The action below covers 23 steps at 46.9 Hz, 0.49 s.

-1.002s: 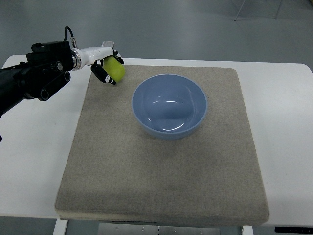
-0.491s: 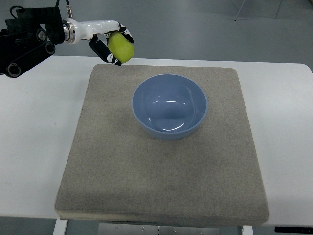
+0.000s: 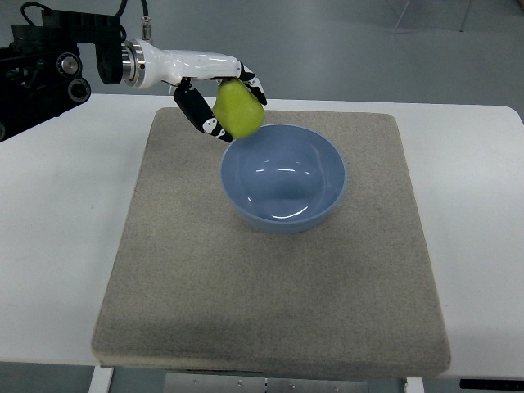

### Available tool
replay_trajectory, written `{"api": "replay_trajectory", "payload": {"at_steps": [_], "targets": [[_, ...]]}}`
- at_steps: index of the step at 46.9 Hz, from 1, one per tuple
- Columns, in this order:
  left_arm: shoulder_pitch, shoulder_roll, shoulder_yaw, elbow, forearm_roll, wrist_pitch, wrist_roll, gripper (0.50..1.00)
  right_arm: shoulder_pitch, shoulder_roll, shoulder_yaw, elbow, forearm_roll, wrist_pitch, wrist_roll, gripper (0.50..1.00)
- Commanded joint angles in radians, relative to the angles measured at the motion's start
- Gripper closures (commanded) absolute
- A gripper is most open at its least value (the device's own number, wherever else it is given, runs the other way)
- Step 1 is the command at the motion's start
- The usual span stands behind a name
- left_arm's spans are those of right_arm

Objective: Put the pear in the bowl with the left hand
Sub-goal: 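Lift the pear with the left hand and carry it over the blue bowl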

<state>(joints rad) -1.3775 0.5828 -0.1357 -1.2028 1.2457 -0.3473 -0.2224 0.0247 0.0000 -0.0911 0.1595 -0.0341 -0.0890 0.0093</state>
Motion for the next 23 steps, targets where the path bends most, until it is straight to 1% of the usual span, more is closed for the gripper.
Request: {"api": "replay_trajectory", "payload": {"at_steps": [1,8,10,17,18,20,23], "targets": [[0.006,-0.011,0.002,-0.017,0.008,-0.001,0.0,0.99,0.0,0.0,0.001,0.0,0.0,0.0,0.0,0.576],[0.024,-0.044,0.002,-0.018,0.05,-0.001,0.0,0.984,0.0,0.0,0.001,0.0,0.0,0.0,0.0,0.574],[0.037,-0.058,0.002,-0.017,0.083,-0.001,0.0,0.952,0.0,0.0,0.001,0.0,0.0,0.0,0.0,0.576],[0.078,-0.09,0.001,-0.014,0.193,0.002,0.001,0.949,0.0,0.0,-0.001,0.0,0.0,0.0,0.0,0.576],[0.083,-0.093,0.001,-0.011,0.199,0.007,0.001,0.945,0.0,0.0,-0.001,0.0,0.0,0.0,0.0,0.576],[0.09,-0.103,-0.002,-0.006,0.202,0.014,0.001,0.911,0.0,0.0,-0.001,0.0,0.0,0.0,0.0,0.576],[0.098,-0.11,-0.002,-0.003,0.204,0.017,0.001,0.904,0.0,0.0,-0.001,0.0,0.0,0.0,0.0,0.576]]}}
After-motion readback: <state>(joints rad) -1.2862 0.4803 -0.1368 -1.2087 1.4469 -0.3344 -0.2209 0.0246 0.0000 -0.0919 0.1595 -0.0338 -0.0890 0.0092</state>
